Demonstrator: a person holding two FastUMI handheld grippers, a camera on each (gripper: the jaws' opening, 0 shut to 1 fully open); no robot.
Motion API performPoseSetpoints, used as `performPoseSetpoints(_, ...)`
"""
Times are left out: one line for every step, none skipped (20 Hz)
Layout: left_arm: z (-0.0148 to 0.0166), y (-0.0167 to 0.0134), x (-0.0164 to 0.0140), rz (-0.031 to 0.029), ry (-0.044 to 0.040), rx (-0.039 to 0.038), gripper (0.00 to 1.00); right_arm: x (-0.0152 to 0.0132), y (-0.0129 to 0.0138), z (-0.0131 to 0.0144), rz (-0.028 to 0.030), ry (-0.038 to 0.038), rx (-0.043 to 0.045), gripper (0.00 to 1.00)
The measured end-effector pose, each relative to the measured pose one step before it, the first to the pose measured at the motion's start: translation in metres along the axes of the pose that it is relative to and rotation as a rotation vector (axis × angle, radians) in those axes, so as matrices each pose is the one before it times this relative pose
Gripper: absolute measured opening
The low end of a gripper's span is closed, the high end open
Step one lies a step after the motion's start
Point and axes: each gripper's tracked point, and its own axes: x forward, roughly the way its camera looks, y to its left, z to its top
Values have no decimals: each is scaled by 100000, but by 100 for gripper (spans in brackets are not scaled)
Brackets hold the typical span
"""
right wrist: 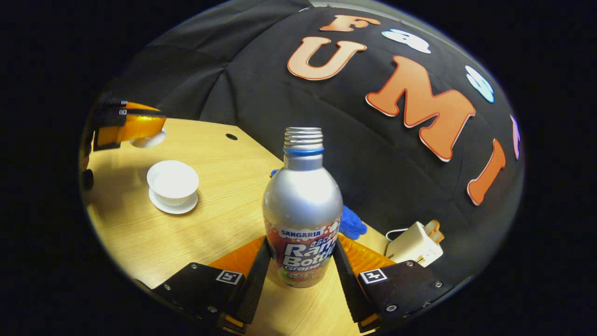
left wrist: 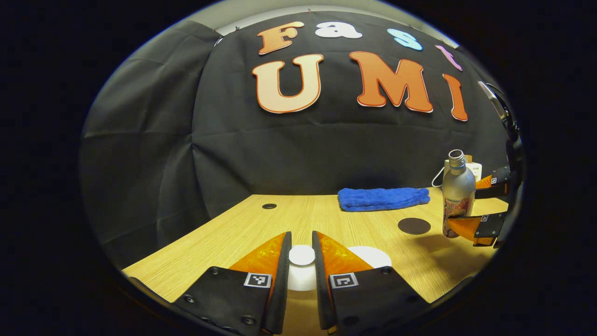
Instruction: Open the teacup lid with one hand, grasp the water bottle and pour water into the teacup with the other hand; after pouring, place the water bottle on the coaster and then close the teacup lid.
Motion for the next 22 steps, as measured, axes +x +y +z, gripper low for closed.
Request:
performPoseSetpoints(-68, 429, -102, 848, 252, -395, 31, 100, -60, 311, -763, -896, -3897, 76)
performPoseSetpoints(-8, 677, -107, 1398, -106, -83, 31, 110, -45, 437, -864, -922, -3990, 76)
performPoseSetpoints(-8, 322, -60, 537, -24, 141, 31, 382, -69, 549, -1193, -1694, -3875, 76)
performPoseSetpoints(-28, 323, -159, 867, -409, -344, 29, 300, -142, 585, -2191, -2414, -3904, 76)
performPoseSetpoints(97, 252, -189, 50, -338, -622, 31, 443, -124, 171, -2170, -1396, -4754, 76)
performPoseSetpoints(-74, 0, -289, 9, 264, -623, 32, 349, 84, 123, -1498, -668, -4005, 76)
performPoseSetpoints(-102, 128, -188, 145, 475, -153, 31, 227, 488, -28, -974, -558, -2982, 76)
performPoseSetpoints(-126, 232, 31, 192, 281, 22, 31, 177, 278, 58, -460, -181, -2535, 76)
performPoseSetpoints(43, 106, -92, 379, 432, 249, 31, 312, 275, -144, -838, 37, -2273, 76)
performPoseSetpoints(-27, 85, -38, 358, 24, 236, 31, 241, 92, 22, -940, 0, -1956, 76)
performPoseSetpoints(167, 153, -53, 523, -207, 11, 31, 232, 458, 48, -366, -733, -2324, 76)
performPoseSetpoints(3, 320, -231, 280, -209, -202, 31, 135, 171, 251, -500, -565, -2579, 80)
performPoseSetpoints(22, 177, -65, 177, -83, -305, 31, 188, -15, 143, -719, -504, -2868, 76)
performPoseSetpoints(-323, 414, -293, -69, 177, -267, 31, 167, -60, 199, -880, -581, -2833, 76)
performPoseSetpoints(-91, 87, -110, 42, 134, -270, 31, 448, 85, 372, -613, -815, -2585, 76)
performPoseSetpoints(12, 60, 51, 58, 53, -132, 31, -6, -173, 75, -639, -891, -2579, 76)
performPoseSetpoints(71, 152, -30, 146, -37, -131, 31, -12, -70, 24, -1038, -994, -3082, 76)
performPoseSetpoints(-4, 153, 90, 105, 132, -108, 31, -1, -155, 213, -1542, -815, -3767, 76)
performPoseSetpoints(-67, 110, -75, 39, 122, -167, 31, 119, -87, 34, -1254, -493, -4143, 76)
performPoseSetpoints(-47, 291, 45, 292, 198, -73, 31, 47, -120, 74, -892, -691, -4173, 76)
performPoseSetpoints(-87, 231, -17, 149, 339, -69, 31, 218, -118, 118, -832, -1017, -3820, 76)
performPoseSetpoints(-141, 157, -11, 238, 349, -26, 31, 132, -164, 13, -1343, -610, -3596, 76)
